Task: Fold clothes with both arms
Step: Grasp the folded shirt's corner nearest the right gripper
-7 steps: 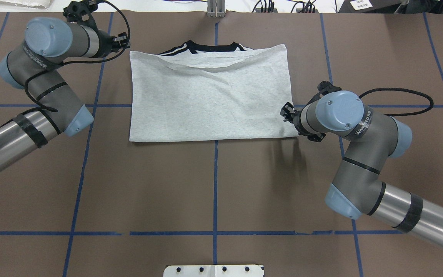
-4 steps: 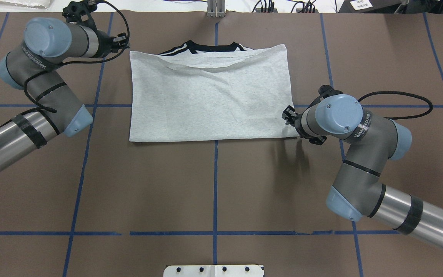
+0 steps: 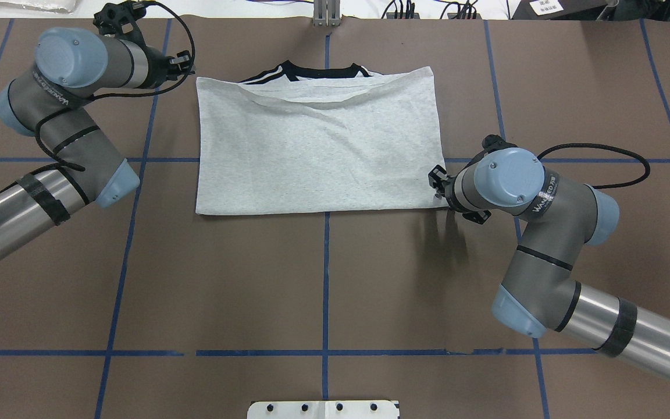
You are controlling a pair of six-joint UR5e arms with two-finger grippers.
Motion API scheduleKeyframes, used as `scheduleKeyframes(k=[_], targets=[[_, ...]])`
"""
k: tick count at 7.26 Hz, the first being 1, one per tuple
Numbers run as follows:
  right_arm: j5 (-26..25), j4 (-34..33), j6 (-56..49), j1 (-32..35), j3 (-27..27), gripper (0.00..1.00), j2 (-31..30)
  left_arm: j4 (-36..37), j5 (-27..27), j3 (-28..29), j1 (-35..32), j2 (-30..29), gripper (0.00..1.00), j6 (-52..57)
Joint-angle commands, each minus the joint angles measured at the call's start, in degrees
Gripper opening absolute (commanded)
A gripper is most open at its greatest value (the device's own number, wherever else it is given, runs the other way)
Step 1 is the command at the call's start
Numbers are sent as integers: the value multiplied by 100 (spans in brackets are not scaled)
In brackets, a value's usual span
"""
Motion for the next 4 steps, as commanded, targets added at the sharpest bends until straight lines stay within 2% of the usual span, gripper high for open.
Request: scheduleKeyframes(k=[1, 3, 4], targets=[[3, 3, 172, -34, 41, 0, 19, 0, 0, -7, 6, 5, 47, 0], [47, -66, 181, -8, 443, 0, -77, 0, -9, -16, -2, -22, 47, 0], [56, -511, 181, -190, 1020, 0, -286, 52, -26, -243, 6, 13, 47, -9]])
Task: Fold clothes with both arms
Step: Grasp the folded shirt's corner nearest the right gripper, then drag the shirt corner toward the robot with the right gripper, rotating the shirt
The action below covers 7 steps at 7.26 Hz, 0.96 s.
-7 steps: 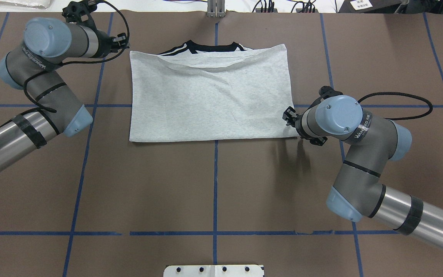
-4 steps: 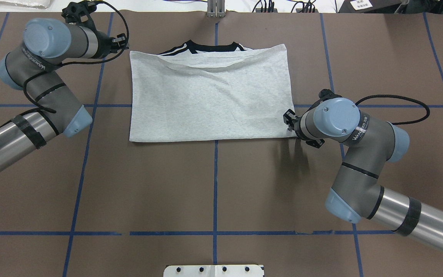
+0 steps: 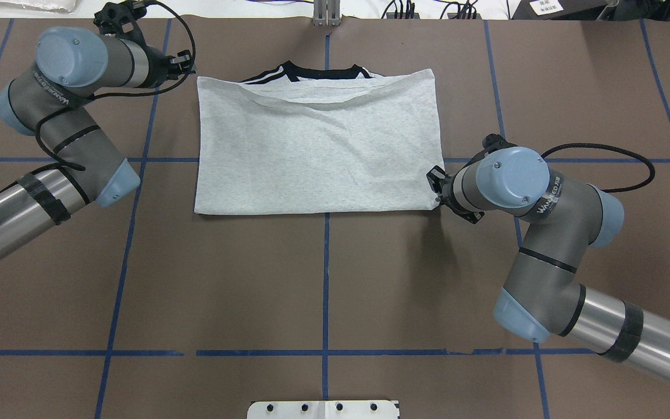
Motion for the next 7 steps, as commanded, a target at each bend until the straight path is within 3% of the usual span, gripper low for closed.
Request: scheduleKeyframes(k=[1, 2, 4, 5, 7], targets=[[20, -1138, 136, -458, 1262, 0, -321, 85, -304, -468, 6, 71, 47, -25], [29, -1755, 538, -827, 1878, 0, -427, 85, -585, -785, 32, 219, 48, -112], [90, -2295, 876, -1741, 3022, 0, -1110, 85, -1103, -1391, 68, 544, 49, -681], [316, -2628, 937, -2163, 3157, 0, -1122, 216, -1263, -1646, 68, 607, 50, -1006], [310, -3041, 1394, -3181, 3369, 0, -1192, 1301, -1449, -2375, 111, 651, 53, -1097]])
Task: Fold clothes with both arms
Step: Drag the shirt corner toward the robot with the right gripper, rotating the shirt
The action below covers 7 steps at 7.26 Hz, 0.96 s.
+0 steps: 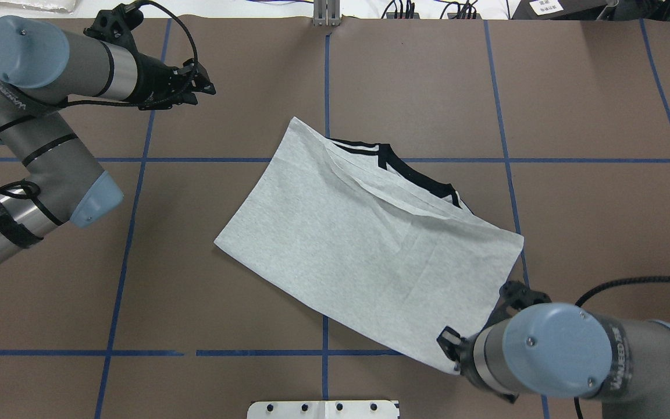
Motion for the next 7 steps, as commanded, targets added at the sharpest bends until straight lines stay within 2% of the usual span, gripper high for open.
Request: scheduleKeyframes(k=[1, 2, 4, 5, 7], targets=[[-9, -407, 181, -985, 178, 11, -58, 1072, -140, -674, 136, 71, 54, -90], [-88, -451, 215, -980, 221, 99, -31, 1285, -141, -859, 268, 202, 58, -99], [-80, -451, 207, -10, 371, 100, 65, 1305, 121, -1272, 881, 736, 64, -1105], [-88, -434, 137, 579, 293, 100, 448, 1348, 462, -1492, 1354, 904, 66, -1571], [-97, -425, 128, 1460, 222, 100, 952, 1716, 693, -1713, 2111, 906, 65, -2293]])
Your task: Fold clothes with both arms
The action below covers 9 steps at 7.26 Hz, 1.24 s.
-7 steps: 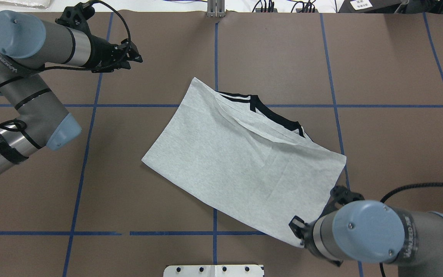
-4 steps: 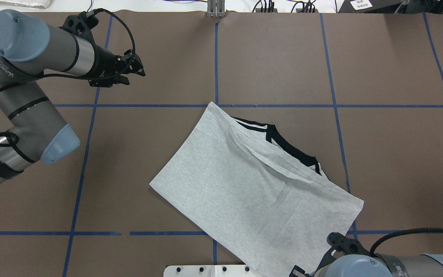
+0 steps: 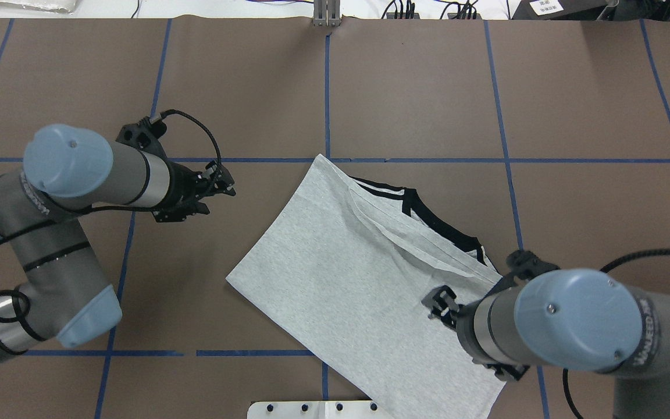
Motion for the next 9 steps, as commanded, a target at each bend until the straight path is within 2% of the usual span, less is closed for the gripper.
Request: scheduleKeyframes(k=[1, 2, 5, 6, 7, 8, 9], targets=[[-4, 31, -20, 545, -302, 100, 297, 285, 339, -122, 751, 97, 65, -446], [-4, 22, -20, 545, -435, 100, 428, 503, 358, -114, 928, 106, 65, -559], [4, 14, -20, 563, -428, 100, 421, 514, 358, 9, 1132, 150, 57, -578], [4, 13, -11, 563, -410, 100, 420, 532, 358, 9, 1132, 142, 45, -578], [4, 5, -11, 563, -401, 100, 420, 532, 367, 27, 1132, 142, 12, -552], [4, -4, -11, 580, -401, 100, 420, 549, 411, 44, 1071, 133, 0, -525], [4, -4, -11, 580, -384, 100, 429, 602, 411, 53, 922, 133, 0, -473]])
